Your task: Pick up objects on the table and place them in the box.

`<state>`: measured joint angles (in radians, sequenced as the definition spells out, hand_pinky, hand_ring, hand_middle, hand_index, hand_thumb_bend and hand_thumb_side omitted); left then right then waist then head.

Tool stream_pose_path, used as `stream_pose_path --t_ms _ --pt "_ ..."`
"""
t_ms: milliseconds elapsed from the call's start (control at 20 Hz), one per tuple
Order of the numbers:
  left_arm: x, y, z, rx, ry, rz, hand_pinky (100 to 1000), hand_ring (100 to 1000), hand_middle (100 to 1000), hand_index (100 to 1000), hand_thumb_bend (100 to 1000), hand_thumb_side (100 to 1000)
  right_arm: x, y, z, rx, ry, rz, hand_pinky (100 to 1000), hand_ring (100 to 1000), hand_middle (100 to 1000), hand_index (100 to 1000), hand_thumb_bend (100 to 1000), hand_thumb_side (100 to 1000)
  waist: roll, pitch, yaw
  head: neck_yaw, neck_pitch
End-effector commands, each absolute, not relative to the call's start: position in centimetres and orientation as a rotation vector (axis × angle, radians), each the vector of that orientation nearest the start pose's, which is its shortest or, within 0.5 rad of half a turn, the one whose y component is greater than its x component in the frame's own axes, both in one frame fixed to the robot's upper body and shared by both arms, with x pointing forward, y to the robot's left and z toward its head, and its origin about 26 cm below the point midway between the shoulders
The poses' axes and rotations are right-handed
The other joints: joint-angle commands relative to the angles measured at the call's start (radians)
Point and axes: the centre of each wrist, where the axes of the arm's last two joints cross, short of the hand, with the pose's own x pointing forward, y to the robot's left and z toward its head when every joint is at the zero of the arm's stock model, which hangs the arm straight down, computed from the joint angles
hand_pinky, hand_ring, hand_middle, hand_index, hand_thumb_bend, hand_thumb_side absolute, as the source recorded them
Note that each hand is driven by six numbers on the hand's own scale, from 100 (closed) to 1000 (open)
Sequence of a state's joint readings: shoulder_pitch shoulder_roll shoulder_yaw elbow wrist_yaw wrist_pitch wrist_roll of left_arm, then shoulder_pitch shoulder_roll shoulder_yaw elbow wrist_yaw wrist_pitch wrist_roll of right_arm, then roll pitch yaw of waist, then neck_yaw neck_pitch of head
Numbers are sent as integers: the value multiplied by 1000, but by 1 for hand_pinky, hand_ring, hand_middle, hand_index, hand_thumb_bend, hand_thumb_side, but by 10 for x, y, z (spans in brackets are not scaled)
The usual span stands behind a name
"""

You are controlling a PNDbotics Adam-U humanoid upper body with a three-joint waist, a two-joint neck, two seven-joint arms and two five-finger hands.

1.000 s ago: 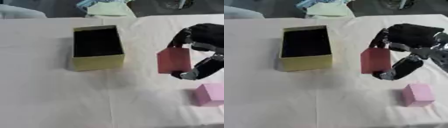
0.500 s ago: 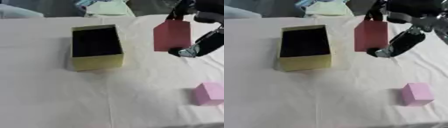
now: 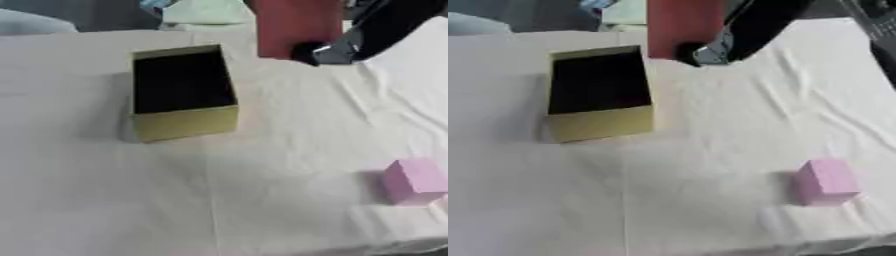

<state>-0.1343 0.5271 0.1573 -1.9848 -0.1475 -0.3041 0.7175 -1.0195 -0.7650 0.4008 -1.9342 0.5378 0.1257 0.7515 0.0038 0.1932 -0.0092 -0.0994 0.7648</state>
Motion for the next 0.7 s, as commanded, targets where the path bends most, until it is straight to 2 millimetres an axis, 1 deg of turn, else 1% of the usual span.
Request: stream_pose_path --t_ms 50,150,300,550,700 --pt "277 340 203 -1115 3336 -278 669 689 678 792 422 837 313 -167 380 1192 2219 -2449 710 589 385 696 327 409 4 -9 6 -19 5" --pt "278 339 205 -1098 3338 -280 670 689 678 792 422 836 325 -158 380 1165 2243 -2440 711 586 382 696 309 414 6 -6 15 -29 5" --pt "279 337 206 -1075 3341 -285 670 689 679 793 423 835 341 -145 377 1154 2267 -2426 719 590 382 700 311 405 9 -2 28 -35 5" --pt "281 335 208 -1041 3347 -294 670 689 679 793 422 836 372 -128 367 1191 2288 -2405 725 592 386 705 299 397 14 7 47 -19 5" --pt "282 333 210 -1022 3350 -299 670 689 678 793 422 837 388 -122 359 1196 2310 -2400 727 591 385 705 285 401 15 12 58 -13 5"
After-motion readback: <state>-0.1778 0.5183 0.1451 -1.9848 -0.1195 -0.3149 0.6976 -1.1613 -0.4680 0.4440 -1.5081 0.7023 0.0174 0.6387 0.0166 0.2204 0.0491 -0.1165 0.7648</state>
